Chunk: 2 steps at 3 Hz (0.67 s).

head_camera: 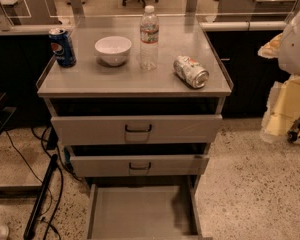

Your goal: Place water bottle into bottom drawer

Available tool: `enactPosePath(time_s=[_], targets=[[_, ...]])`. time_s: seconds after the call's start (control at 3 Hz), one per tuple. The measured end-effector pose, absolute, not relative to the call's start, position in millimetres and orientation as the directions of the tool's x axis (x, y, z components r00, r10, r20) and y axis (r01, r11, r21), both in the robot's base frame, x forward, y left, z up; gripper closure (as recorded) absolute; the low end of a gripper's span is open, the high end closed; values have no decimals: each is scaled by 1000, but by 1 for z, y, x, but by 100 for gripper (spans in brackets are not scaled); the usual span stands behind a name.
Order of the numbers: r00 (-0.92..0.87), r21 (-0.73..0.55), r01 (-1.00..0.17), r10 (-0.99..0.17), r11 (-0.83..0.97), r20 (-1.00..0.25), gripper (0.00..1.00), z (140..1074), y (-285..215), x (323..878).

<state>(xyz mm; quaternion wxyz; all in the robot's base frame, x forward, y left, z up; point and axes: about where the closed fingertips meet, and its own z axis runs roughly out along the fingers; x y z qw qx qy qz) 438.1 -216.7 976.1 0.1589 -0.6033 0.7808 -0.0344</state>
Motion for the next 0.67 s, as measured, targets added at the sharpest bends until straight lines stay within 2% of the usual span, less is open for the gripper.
enactPosePath(time_s=[0.33, 0.67], targets=[[-222, -247, -930, -953, 271, -208, 0, 977, -216, 438], [-203, -255, -930, -948, 265, -244, 0, 973, -191, 457]])
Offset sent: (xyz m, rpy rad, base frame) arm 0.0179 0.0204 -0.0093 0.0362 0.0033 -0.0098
